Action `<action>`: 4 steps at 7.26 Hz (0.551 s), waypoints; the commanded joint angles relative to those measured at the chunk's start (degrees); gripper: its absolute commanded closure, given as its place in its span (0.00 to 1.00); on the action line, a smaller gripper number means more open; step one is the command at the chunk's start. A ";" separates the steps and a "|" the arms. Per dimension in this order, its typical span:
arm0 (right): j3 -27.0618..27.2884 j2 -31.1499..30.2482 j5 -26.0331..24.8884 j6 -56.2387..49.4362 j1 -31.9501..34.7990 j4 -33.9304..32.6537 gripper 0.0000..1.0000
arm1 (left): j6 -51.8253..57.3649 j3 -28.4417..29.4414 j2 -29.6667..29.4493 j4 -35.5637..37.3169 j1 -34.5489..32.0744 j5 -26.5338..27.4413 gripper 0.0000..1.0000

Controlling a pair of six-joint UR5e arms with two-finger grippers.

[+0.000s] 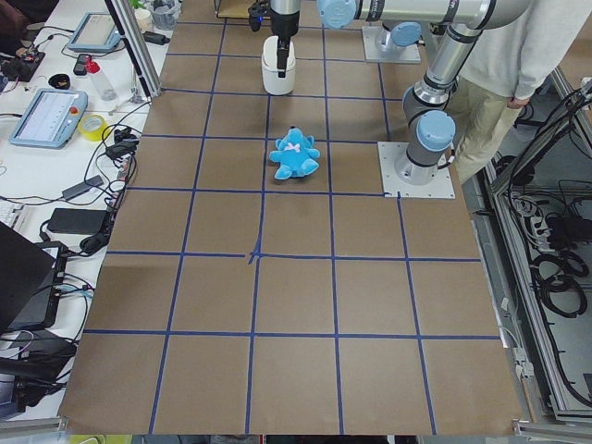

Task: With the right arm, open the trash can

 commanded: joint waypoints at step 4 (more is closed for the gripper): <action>0.40 -0.13 -0.14 0.02 -0.42 1.29 0.16 | 0.00 0.00 0.00 0.00 -0.07 0.00 0.00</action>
